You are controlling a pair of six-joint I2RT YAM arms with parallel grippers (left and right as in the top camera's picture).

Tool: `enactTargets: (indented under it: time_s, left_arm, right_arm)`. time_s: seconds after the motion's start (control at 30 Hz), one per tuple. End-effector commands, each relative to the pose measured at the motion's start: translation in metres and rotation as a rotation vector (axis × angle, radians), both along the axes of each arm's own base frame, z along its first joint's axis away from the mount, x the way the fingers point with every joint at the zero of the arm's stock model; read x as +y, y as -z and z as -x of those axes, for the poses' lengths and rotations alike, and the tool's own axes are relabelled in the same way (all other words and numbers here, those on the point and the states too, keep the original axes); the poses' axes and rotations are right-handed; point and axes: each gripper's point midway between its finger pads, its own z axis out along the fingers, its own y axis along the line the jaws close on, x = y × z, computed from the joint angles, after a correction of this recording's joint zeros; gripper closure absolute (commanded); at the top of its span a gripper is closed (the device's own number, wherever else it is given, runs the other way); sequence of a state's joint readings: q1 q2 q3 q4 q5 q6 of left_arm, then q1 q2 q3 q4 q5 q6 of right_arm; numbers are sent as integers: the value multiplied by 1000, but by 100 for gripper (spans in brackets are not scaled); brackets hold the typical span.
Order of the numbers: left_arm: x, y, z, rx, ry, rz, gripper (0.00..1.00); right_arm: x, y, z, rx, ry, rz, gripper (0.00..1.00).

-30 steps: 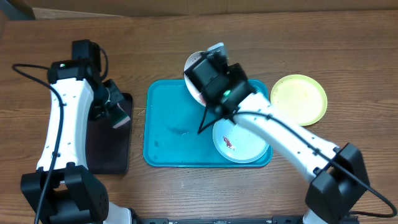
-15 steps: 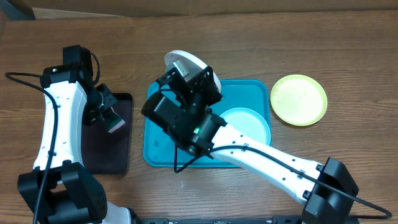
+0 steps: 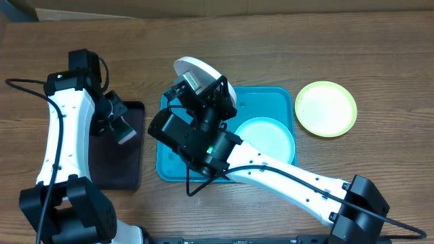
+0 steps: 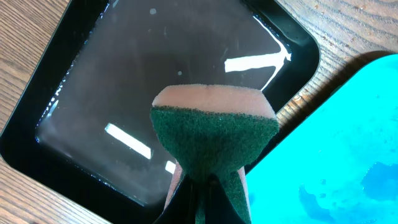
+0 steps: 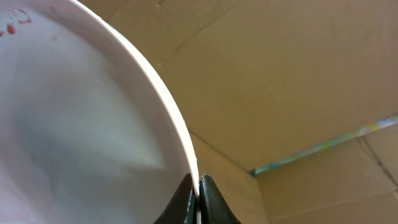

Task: Clean dirty plates on tray and stack at the side
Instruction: 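Lift the white plate with right gripper and carry it onto yellow plate, then release the white plate onto the yellow plate and raise right gripper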

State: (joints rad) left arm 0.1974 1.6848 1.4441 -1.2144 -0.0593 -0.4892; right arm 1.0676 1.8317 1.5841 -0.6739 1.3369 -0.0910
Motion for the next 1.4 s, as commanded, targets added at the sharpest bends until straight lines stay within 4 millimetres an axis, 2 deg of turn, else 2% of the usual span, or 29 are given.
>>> enactTargets:
  time_s: [0.0,0.13,0.23,0.3,0.37,0.43,0.53,0.6,0.7,0.8,0.9,0.97,1.03,1.13,1.23,1.37]
  left_arm:
    - [-2,1,2,4,19,7,96]
    - [-2,1,2,4,19,7,96]
    - [-2,1,3,8,19,8,95]
    - [-2,1,3,7,19,8,96]
    - [-2,1,3,6,19,8,96]
    - [-2,1,3,8,18,8,96]
    - [-2,1,2,2,18,8,95]
    - [-2,1,1,0,18,7,96]
    - [-2,1,2,5,18,8,96]
    - [-3,1,3,7,19,13,95]
    - [-4,1,3,5,20,19,96]
    - [-4,1,3,6,20,19,96]
    - [-4,1,3,6,20,19,95]
    - [-4,1,4,9,20,20,95]
    - [-6,1,3,7,22,28,95]
    - [-6,1,2,3,22,30,96]
  right_arm:
    - [4,-16,2,-20,-19,-123,96]
    - [16,14,-4,139,-118,-164,96]
    - [0,28,-1,193,-72,-171,96]
    - [-5,32,-5,181,-36,-240,96]
    - [-19,33,-6,181,-1,-185,96]
    - [-32,25,-5,111,66,-198,96]
    - [-29,25,-10,121,48,-185,96]
    - [-40,26,-11,144,62,-118,96]
    - [-56,33,-23,115,153,-328,96]
    - [-70,63,-40,246,211,-552,96]
    - [-99,87,-56,337,346,-805,96]
    - [-129,100,-62,359,497,-969,96]
    - [-169,110,-64,353,662,-1076,96]
    - [-234,118,-58,319,865,-1089,96]
    - [-285,126,-48,300,1006,-1078,96]
    - [-320,138,-35,295,1113,-1070,96]
